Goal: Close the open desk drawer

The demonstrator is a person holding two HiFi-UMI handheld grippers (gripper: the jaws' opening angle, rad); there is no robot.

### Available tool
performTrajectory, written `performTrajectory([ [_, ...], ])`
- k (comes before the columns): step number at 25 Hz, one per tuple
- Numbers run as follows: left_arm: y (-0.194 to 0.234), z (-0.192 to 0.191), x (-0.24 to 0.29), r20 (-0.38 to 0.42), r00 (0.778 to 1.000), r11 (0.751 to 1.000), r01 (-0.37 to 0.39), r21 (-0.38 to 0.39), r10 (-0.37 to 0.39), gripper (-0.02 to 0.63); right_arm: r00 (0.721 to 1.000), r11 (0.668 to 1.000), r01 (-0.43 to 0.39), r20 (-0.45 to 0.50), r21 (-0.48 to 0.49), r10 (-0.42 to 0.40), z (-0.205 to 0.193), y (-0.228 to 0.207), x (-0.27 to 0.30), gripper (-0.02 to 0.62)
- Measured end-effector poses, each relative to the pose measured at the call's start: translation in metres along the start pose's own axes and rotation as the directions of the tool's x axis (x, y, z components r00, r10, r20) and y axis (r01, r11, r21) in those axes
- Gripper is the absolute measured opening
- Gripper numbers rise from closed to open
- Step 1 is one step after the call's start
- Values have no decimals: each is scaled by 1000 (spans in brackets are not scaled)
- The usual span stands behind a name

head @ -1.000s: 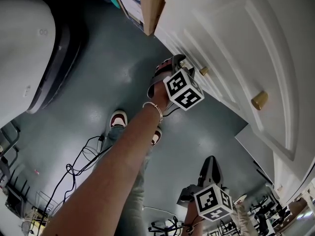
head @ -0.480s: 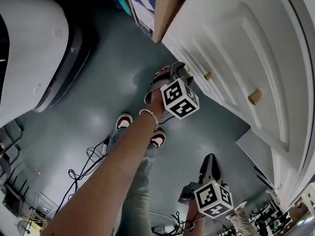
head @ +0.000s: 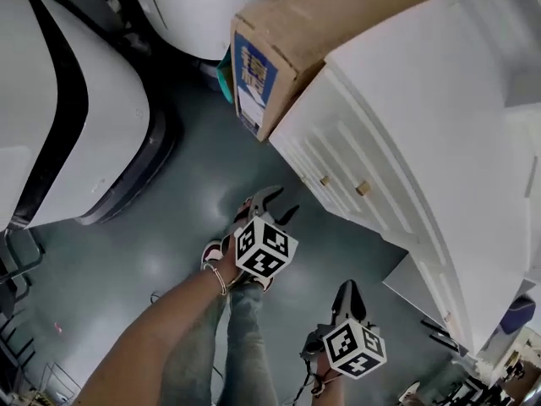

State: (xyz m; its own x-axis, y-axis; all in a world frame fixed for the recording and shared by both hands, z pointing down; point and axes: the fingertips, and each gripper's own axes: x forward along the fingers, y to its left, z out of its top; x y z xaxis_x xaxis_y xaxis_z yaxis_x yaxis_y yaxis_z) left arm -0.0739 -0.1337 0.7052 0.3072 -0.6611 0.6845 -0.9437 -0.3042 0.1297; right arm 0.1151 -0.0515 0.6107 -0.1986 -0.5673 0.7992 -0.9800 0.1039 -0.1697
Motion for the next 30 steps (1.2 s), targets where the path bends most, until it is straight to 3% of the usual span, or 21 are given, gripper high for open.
performTrajectory([
  [5,-7,45,-115,54,993,990,-104,-92,109,146,995,1000,-17,103,3,16,45,19,-66,6],
  [7,-15,68,-161,85,988,987,-123,-104,132,86,988,999,-33,151,-6,34,67,28,-95,6],
  [12,-40,145,-254,229,968,989,-78,-123,105,46,952,998,-57,301,-12,58,127,43,-165,6],
  [16,-52,228,-320,377,923,995,-41,-93,74,35,892,997,-73,446,-21,74,186,48,-231,6],
  [20,-54,314,-382,528,845,997,-69,-46,83,29,816,998,-33,575,-58,61,235,42,-294,6],
  [23,-54,357,-409,598,796,995,-101,-16,90,26,769,999,-11,638,-50,40,259,34,-324,6],
  [26,-57,374,-416,617,783,994,-110,1,86,26,740,1000,-10,672,-26,25,267,29,-338,6],
  [30,-64,374,-409,601,795,994,-105,9,78,26,731,1000,-11,682,-4,11,264,25,-343,6],
])
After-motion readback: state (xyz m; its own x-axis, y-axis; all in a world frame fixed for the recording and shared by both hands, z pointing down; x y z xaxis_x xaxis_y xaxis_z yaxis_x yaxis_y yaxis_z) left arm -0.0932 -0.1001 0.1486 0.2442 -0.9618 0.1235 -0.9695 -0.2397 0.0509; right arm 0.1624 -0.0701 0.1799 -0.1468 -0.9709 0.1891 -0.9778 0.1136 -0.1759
